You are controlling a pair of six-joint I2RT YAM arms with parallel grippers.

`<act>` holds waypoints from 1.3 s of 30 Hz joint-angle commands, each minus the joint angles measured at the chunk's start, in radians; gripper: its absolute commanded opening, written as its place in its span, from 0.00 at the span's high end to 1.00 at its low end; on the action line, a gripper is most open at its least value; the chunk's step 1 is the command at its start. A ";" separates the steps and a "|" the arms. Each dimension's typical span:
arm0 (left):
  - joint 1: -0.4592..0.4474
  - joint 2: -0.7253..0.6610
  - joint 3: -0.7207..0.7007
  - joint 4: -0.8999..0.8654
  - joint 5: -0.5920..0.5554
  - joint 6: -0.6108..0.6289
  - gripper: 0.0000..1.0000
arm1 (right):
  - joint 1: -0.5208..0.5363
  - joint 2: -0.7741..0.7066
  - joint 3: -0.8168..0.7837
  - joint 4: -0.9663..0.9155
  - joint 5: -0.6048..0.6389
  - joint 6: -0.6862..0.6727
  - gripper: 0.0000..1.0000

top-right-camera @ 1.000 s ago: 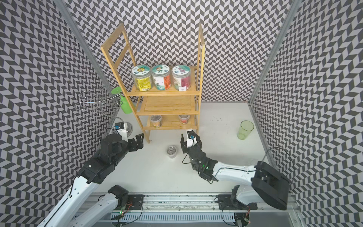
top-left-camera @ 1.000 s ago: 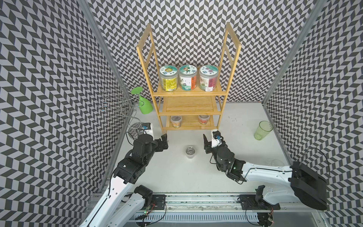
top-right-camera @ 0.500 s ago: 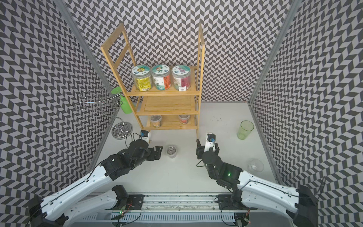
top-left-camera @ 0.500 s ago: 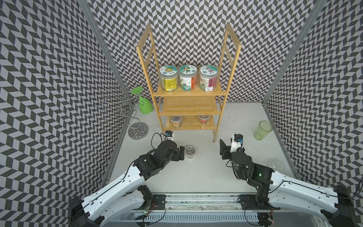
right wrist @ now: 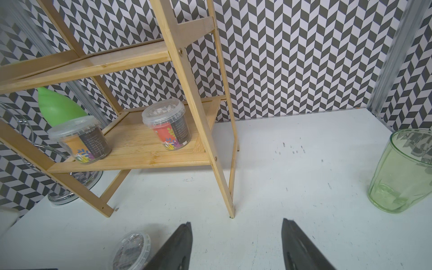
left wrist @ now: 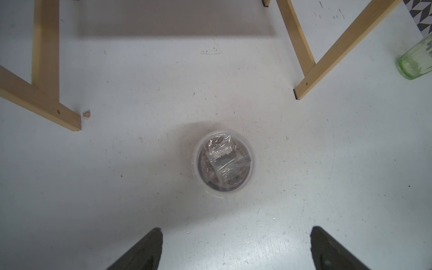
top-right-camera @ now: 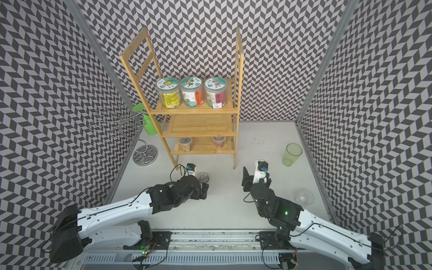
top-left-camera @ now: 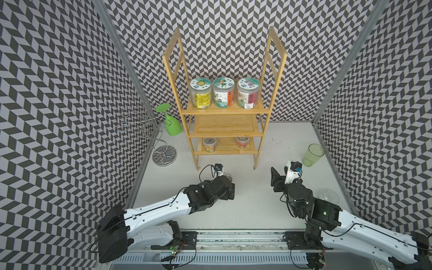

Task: Place the seed container on the shelf
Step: Pick up the seed jar at the center of the board.

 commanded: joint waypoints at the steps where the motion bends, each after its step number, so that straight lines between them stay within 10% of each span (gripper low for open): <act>1: -0.036 0.032 -0.045 0.066 -0.062 -0.074 0.00 | 0.001 -0.020 -0.010 -0.005 0.005 -0.008 0.36; 39: -0.113 0.416 -0.170 0.489 -0.320 -0.185 0.09 | -0.032 -0.016 -0.016 -0.006 -0.060 -0.078 0.35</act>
